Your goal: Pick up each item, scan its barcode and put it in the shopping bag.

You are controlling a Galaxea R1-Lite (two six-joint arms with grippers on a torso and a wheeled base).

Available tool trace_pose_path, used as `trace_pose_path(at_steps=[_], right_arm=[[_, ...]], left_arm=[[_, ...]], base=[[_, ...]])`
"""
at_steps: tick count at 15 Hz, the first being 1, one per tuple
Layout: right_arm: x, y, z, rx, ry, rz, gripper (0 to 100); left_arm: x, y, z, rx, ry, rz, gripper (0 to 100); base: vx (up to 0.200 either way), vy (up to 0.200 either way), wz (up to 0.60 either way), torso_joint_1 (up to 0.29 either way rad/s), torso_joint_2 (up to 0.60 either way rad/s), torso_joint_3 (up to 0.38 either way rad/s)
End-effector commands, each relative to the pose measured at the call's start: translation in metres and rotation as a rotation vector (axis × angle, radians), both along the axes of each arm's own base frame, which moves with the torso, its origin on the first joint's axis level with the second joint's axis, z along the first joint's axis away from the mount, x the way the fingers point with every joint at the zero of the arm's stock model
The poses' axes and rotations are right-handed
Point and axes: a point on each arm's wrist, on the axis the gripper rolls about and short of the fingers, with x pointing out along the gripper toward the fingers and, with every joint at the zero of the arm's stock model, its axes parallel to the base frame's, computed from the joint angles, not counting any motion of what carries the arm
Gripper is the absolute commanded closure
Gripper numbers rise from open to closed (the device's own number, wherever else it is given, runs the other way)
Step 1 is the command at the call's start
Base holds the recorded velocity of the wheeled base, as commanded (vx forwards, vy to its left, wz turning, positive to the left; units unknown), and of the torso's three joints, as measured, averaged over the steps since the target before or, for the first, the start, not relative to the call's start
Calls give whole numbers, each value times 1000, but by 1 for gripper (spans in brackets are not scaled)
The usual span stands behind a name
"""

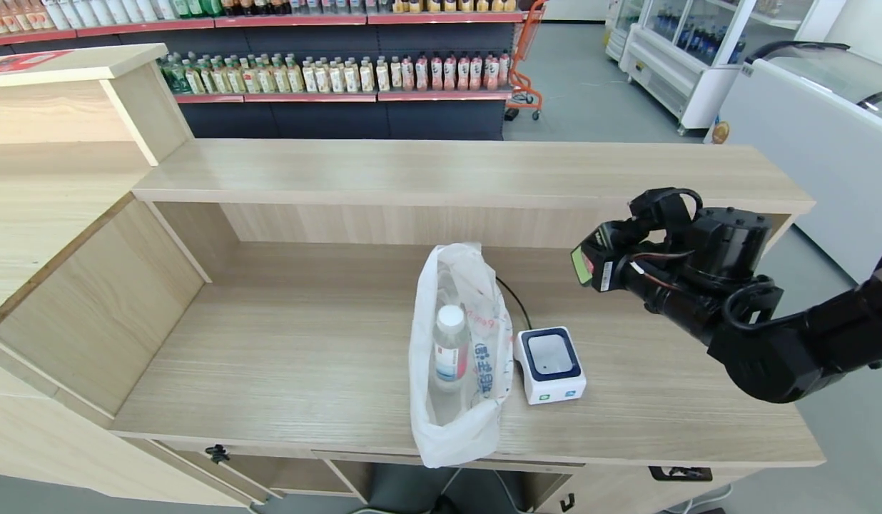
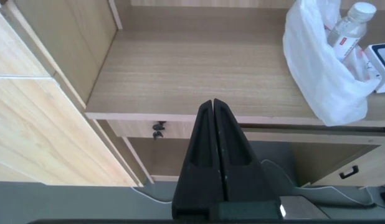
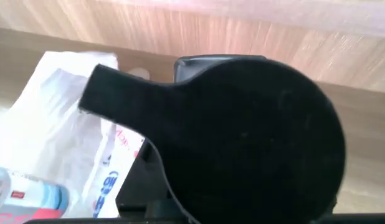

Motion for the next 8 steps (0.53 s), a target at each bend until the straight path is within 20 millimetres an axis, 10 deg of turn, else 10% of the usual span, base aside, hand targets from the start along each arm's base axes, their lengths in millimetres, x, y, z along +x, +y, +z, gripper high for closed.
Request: trace_pose_path(at_steps=[1,8], right_arm=[[2,5,6,5,-14,15,100],[17,36,-18,-25,115,127,100]], left_arm=[[0,0,0,-1,0,0,100],[0,0,0,-1,2,0,100]], base=[[0,0,0,0,0,0],[0,0,0,0,0,0]])
